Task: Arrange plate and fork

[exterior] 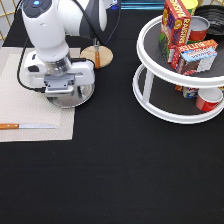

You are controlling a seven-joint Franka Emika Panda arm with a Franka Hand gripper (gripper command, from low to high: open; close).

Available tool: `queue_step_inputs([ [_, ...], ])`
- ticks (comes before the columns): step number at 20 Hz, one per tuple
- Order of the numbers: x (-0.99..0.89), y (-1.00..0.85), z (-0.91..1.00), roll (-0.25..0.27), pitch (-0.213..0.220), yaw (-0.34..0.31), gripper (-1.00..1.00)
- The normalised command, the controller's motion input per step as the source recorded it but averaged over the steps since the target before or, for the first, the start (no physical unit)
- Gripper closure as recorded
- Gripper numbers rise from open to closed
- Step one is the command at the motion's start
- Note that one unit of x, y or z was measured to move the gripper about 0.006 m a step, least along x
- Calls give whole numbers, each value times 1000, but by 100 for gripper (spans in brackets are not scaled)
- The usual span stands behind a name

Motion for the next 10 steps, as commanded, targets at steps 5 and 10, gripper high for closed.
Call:
queue_step_inputs([
  [5, -395, -614, -260, 119, 39, 99, -100],
  [10, -426, -590, -211, 109, 16, 96, -100],
])
